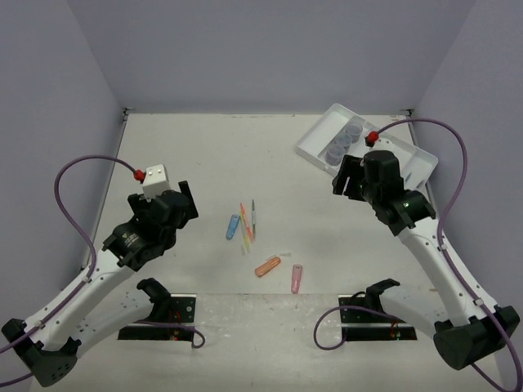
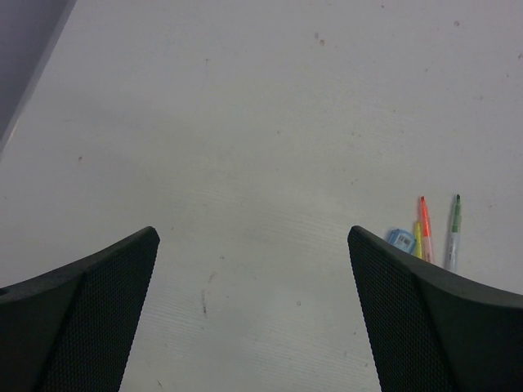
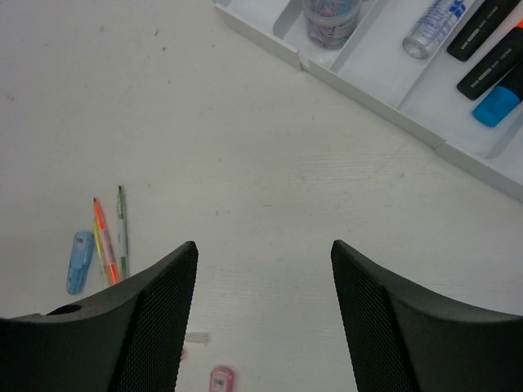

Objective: Sort the stationery into containers
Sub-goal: Pick up the pen from the center of the board.

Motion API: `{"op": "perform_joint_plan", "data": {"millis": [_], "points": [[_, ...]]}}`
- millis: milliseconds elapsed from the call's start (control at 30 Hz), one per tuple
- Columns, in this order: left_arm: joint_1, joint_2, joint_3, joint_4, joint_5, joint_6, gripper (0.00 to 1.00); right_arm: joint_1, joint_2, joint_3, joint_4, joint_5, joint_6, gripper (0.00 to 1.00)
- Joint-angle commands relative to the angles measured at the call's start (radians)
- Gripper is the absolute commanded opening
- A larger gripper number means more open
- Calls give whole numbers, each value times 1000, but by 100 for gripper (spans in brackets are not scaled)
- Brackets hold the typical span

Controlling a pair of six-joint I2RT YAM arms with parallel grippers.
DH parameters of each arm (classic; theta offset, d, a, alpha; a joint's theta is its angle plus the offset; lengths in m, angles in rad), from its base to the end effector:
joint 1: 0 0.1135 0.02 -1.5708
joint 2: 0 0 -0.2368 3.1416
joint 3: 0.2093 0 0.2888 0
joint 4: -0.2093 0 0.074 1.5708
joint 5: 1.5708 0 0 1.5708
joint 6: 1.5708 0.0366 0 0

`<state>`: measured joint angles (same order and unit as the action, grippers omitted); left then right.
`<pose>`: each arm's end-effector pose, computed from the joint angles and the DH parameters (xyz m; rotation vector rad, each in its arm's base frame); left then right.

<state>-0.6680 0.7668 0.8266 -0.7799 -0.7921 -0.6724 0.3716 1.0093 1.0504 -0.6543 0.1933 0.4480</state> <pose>0.1754 -0.1052 0.2888 -0.3866 2.0169 0.0935 0.2482 0.0892 0.3222 0.1929 2.1739 0.2570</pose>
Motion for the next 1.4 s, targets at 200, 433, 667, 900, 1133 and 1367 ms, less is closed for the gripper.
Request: {"op": "perform_joint_plan", "data": {"millis": [200,433,667,900,1133,1367], "points": [[11,19,34,-2,-24,-25,100,109,267,76,120,-64,61,98],[11,33,22,22,16,13,100,274,670,389,68,27,87,66],[10,52,14,37,32,30,100,409,962,585,-19,51,108,44],[10,69,14,41,41,35,100,485,1059,633,-35,50,139,39],[10,72,14,45,48,40,100,510,1043,580,-15,53,165,36],[10,61,14,44,48,40,100,520,1047,522,17,34,196,34]]}}
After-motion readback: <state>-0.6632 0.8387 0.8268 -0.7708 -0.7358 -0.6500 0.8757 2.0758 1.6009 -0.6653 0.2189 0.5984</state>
